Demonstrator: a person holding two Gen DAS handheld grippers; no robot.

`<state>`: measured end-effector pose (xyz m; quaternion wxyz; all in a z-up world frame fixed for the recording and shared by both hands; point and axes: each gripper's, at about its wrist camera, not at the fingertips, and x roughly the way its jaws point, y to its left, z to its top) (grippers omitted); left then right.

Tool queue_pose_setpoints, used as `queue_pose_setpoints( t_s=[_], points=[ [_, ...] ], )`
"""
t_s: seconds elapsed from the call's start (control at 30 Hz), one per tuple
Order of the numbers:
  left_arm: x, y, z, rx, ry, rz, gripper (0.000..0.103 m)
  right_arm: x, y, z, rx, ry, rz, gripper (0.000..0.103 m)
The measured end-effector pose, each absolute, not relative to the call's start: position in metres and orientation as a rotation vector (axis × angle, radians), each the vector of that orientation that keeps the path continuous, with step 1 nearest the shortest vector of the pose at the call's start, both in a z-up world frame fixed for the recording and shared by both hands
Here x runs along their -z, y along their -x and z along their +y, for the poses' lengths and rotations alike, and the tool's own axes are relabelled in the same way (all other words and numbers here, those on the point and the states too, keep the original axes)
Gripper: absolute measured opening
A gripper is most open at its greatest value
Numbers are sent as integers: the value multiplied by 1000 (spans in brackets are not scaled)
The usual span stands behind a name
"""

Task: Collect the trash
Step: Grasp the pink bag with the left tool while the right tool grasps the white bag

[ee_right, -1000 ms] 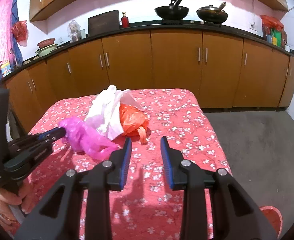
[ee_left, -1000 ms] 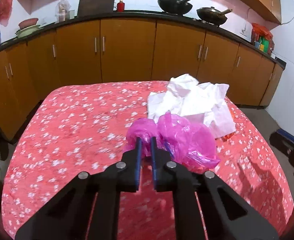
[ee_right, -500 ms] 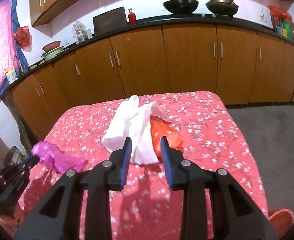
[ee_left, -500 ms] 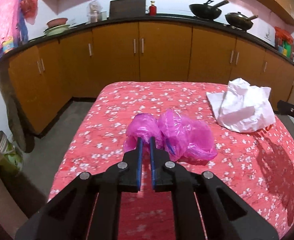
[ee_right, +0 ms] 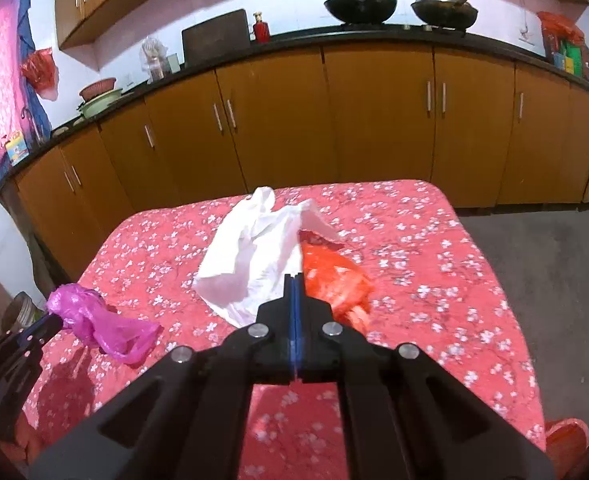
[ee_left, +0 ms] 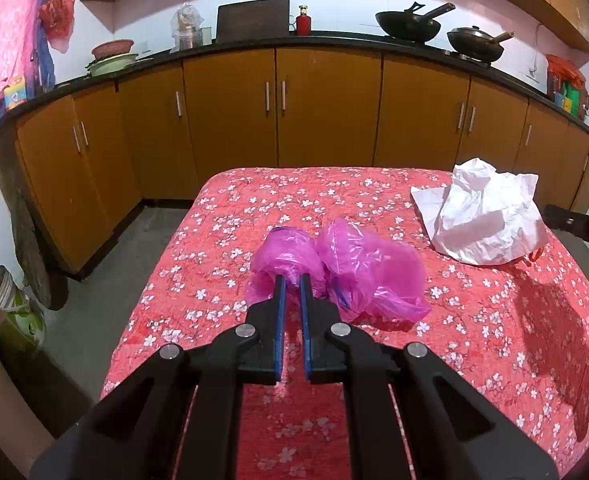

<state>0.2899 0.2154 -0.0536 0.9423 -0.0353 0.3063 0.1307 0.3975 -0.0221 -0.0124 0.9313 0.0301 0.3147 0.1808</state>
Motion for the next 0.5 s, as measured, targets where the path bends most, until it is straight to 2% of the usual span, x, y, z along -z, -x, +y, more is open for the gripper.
queue_pose_setpoints(
  t_s=[0.13, 0.17, 0.23, 0.5],
  points=[
    [54, -290, 215, -269, 68, 629, 7, 18, -407, -29, -382, -87, 698, 6],
    [54, -290, 214, -270, 64, 627, 7, 19, -406, -30, -380, -97, 701, 14],
    [54, -291, 214, -272, 56, 629, 7, 22, -406, -28, -380, -94, 703, 18],
    [54, -292, 214, -270, 60, 633, 7, 28, -408, -16, -399, -71, 715, 18]
  ],
)
